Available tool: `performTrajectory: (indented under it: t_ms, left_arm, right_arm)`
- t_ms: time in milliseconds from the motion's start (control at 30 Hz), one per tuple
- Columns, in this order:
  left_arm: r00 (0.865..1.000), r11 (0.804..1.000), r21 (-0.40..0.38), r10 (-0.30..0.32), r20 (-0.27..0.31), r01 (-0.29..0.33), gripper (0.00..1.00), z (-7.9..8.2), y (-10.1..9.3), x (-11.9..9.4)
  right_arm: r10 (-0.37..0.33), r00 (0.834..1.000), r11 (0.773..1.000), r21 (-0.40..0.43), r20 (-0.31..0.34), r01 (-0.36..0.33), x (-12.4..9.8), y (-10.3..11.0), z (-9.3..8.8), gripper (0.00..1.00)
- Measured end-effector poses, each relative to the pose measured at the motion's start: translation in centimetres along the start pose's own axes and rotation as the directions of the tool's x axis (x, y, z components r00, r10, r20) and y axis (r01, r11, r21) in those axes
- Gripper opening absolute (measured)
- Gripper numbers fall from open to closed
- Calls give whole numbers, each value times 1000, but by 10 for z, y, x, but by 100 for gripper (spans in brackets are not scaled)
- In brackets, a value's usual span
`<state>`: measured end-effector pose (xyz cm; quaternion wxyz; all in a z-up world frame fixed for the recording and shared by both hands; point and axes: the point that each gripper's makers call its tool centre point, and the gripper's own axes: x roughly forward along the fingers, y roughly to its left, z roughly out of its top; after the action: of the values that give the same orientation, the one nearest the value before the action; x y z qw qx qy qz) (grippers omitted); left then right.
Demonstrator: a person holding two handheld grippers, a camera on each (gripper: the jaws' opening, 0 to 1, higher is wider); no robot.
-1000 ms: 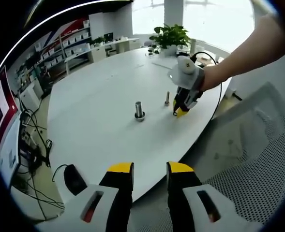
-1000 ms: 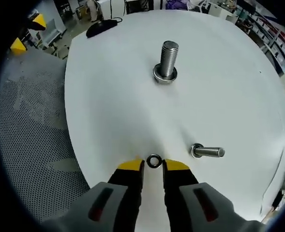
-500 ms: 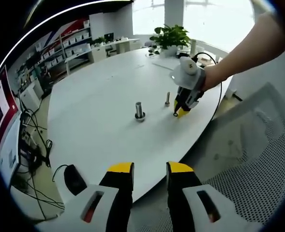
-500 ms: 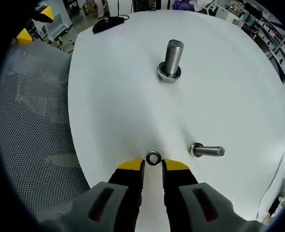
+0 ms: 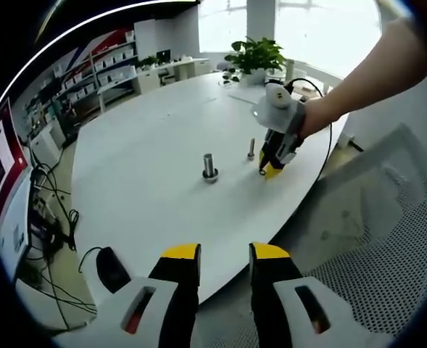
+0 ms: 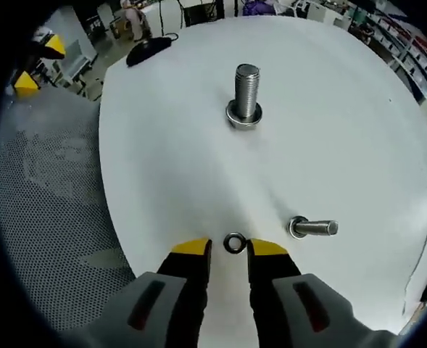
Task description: Place the washer onto the threaded stud by aligning its center hole with the stud, sliding it down to the base, and recovering from edge contact or off-axis alignment until the washer reaches the visible bottom stop.
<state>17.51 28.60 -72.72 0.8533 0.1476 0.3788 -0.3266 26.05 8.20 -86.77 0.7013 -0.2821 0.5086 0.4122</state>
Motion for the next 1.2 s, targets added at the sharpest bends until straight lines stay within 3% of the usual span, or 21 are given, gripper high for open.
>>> performTrajectory:
  t_ms: [67,133,433,767,833,1033,1200]
  left_arm:
    - [1000,1000,1,0,-2,0,25,0,0,0]
    - [1000,1000,1,0,-2,0,25,0,0,0]
    - [1000,1000,0,-2,-5,2,25,-1,0,0]
    - [1000,1000,-1,-2,-5,2,25,-1,0,0]
    - [1000,1000,-2,-2,-5,2,25,-1,0,0]
    - [1000,1000,1,-2,-9,2,25,-2,0,1]
    - [1000,1000,-1,1,-8,-1,25,-1,0,1]
  right_arm:
    - [-18,1000,991,-131,-14,16,1,1,0,21]
    - [-15,999,995,-97,-33,12,0,2,1,20]
    - [6,996,986,-167,-87,-20,2,-2,0,16]
    - [-51,985,967,-256,-165,7,4,2,2,15]
    - [-58,984,970,-241,-171,15,3,1,2,15]
    - [-90,988,959,-280,-128,51,2,1,0,15]
    - [-104,992,964,-252,-78,81,0,2,-2,14]
